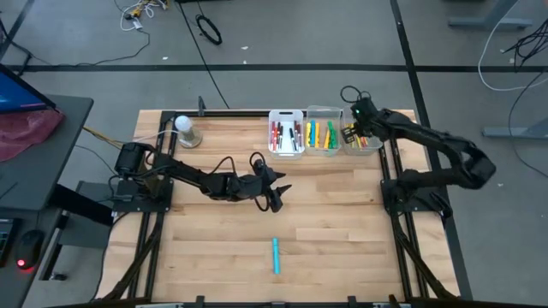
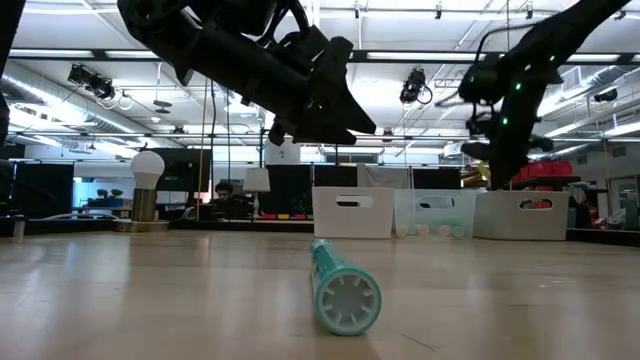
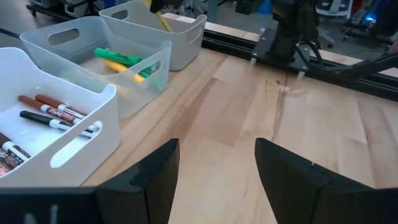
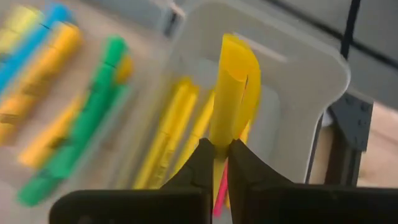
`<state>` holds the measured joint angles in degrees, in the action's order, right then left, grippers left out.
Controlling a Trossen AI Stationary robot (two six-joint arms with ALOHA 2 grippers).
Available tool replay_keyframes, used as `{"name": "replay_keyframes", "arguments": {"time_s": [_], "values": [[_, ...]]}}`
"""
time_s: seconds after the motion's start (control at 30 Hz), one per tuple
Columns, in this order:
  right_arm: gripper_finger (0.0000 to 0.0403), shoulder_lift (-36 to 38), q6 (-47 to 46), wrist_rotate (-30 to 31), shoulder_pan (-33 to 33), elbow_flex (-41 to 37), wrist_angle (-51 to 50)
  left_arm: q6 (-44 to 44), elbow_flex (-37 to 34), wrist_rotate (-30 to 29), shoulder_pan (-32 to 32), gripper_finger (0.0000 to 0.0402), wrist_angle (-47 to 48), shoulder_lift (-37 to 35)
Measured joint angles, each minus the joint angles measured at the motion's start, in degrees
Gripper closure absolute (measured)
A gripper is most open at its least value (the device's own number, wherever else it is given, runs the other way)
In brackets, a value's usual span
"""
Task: Pick & Place Markers
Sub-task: Put the yellow pen into the gray bin, then put the light blue highlighter pen into the transparent bin
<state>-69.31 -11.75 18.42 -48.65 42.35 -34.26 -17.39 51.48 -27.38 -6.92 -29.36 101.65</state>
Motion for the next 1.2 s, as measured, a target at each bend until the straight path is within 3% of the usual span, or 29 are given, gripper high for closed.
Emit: {"name": "replay_keyframes", "arguments": {"time_s": [0.23, 0.6, 0.8, 1.0, 1.2], "values": [[0.0381, -7.8, -0.3, -0.5, -2.6, 0.1, 1.5, 0.0, 0.0, 0.0, 0.0, 0.0186, 0.0, 0.0], [0.0373, -12.9, -2.3, 0.1, -2.7, 0.1, 2.9, -0.5, 0.0, 0.0, -0.1, 0.0186, -0.5, 0.0], [0.0335, -13.3, -2.2, 1.2, -2.7, 0.1, 4.1, -2.7, 0.0, 0.0, -0.1, 0.0186, -0.4, 0.0], [0.0268, -9.7, 2.3, 4.1, -2.7, 0.1, 6.7, -3.2, 0.0, 1.8, -1.2, 0.0186, -0.5, 0.0], [0.0224, 0.9, 6.8, 3.5, -0.3, 0.1, 6.0, -3.0, 0.2, 0.7, -4.6, 0.0189, -0.2, 0.0]]}}
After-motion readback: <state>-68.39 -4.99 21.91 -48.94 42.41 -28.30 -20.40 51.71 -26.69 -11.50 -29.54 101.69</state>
